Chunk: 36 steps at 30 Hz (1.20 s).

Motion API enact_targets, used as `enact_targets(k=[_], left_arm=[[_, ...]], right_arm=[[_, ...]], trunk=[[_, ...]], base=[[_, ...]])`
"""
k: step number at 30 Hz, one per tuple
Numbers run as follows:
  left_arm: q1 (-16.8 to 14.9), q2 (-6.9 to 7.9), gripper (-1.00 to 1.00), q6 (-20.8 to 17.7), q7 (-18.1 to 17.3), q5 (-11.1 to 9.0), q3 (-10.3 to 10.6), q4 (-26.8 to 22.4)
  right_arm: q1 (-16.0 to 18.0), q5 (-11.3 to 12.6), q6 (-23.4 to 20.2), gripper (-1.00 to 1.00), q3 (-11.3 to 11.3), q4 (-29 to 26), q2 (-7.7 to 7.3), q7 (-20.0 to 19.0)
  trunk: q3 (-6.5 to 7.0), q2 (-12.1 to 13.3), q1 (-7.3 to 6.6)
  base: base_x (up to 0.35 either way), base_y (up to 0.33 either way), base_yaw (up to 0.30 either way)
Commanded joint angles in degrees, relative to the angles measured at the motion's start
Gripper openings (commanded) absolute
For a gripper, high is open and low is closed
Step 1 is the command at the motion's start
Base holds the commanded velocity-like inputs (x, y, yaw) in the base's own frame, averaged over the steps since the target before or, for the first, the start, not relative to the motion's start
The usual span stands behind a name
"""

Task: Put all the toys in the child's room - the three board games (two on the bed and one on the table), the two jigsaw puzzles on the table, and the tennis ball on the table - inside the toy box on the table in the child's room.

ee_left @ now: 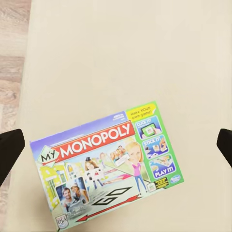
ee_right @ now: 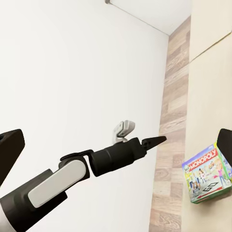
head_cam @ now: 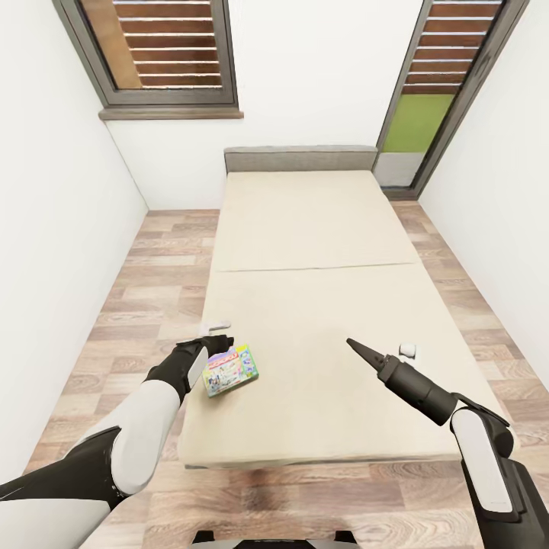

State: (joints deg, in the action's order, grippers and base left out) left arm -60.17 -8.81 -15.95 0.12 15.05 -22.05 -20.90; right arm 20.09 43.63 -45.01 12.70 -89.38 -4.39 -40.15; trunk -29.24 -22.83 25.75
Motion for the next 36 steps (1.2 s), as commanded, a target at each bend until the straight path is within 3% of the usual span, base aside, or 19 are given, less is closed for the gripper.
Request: enact_targets(k=[1, 15, 26, 36], left_arm=[[0.0, -0.08, 1.0, -0.3, 0.0, 0.5, -0.4, -0.1], [0.0, -0.07, 1.0, -0.3, 0.0, 0.5, -0.4, -0.1], [0.0, -0.14, 1.0, -0.3, 0.0, 0.5, -0.4, -0.1], [0.1, -0.15, 1.0, -0.2, 0.0, 0.5, -0.4, -0.1]], right_arm=[[0.0, 0.1, -0.3, 1.0, 0.1, 0.0, 0.0, -0.1], [0.0, 0.2, -0.3, 1.0, 0.0, -0.1, 0.0, 0.6], [0.0, 0.2, -0.3, 1.0, 0.0, -0.1, 0.0, 0.8], [0.0, 0.2, -0.3, 1.0, 0.0, -0.1, 0.02, 0.7]], trunk=[[-0.08, -0.1, 0.04], [-0.08, -0.1, 0.04], [-0.08, -0.1, 0.04], [-0.08, -0.1, 0.04]], base=[[0.035, 0.009, 0.0], [0.016, 0.002, 0.0], [0.181, -0.099, 0.0], [0.038, -0.029, 0.0]])
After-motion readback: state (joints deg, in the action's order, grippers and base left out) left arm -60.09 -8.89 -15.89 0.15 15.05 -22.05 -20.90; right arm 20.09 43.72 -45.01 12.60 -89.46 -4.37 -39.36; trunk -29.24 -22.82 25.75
